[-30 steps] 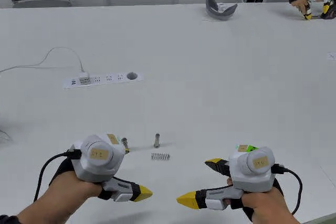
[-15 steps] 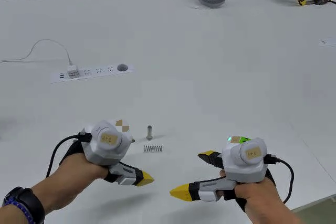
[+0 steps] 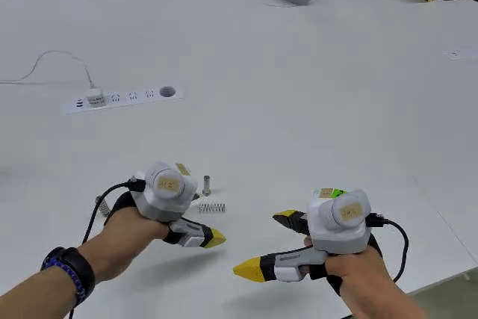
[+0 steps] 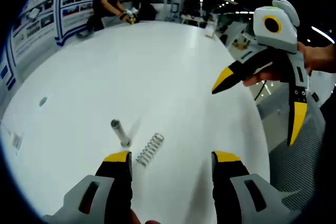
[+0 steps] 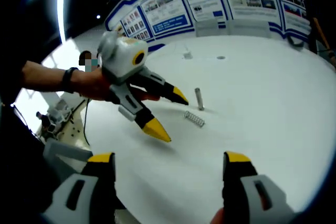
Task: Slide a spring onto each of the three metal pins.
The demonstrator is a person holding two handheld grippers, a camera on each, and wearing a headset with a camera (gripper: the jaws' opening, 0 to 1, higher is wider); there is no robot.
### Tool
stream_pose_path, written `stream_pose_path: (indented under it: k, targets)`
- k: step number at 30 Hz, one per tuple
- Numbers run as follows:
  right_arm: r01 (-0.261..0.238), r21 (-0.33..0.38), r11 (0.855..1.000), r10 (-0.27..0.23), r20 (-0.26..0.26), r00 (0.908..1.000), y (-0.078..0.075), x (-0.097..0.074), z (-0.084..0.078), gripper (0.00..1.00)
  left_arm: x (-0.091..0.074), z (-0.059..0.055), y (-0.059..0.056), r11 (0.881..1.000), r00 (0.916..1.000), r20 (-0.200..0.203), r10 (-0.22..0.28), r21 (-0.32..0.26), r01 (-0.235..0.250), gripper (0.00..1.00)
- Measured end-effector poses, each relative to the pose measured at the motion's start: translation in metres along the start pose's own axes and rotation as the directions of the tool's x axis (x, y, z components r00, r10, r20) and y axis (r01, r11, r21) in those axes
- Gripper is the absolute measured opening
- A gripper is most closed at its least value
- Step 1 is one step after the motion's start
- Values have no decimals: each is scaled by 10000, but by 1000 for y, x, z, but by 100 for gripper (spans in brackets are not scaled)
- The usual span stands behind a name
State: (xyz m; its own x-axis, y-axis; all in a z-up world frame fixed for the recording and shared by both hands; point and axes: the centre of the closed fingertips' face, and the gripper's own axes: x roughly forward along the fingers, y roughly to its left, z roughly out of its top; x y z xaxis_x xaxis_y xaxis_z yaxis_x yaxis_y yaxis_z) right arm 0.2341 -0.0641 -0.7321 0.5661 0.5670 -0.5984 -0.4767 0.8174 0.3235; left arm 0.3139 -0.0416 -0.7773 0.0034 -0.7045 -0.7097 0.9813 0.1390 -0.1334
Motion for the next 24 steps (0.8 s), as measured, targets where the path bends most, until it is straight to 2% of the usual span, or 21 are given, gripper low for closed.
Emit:
stream_pose_path:
  k: [3,7,16,23,24]
  targets:
    - [-18,11,10000,18,14,10000,2,-1,0,86,6,-1,3,9999,10000,-25,42,-119,-43,59]
    - [-35,8,10000,35,-67,10000,2,-2,-4,86,12,-6,6,9998,9996,-187,197,91,-195,50]
    - [41,16,10000,-40,-116,9999,-1,-7,-6,86,14,-15,9,9995,9992,-254,311,88,-309,39]
    - [-42,7,10000,42,-170,9998,3,-5,-7,86,15,-21,13,9980,9977,-291,606,-178,-612,27]
    - [-62,-5,10000,62,-167,9998,4,-5,-7,86,15,-19,15,9966,9970,-167,761,-291,-765,25]
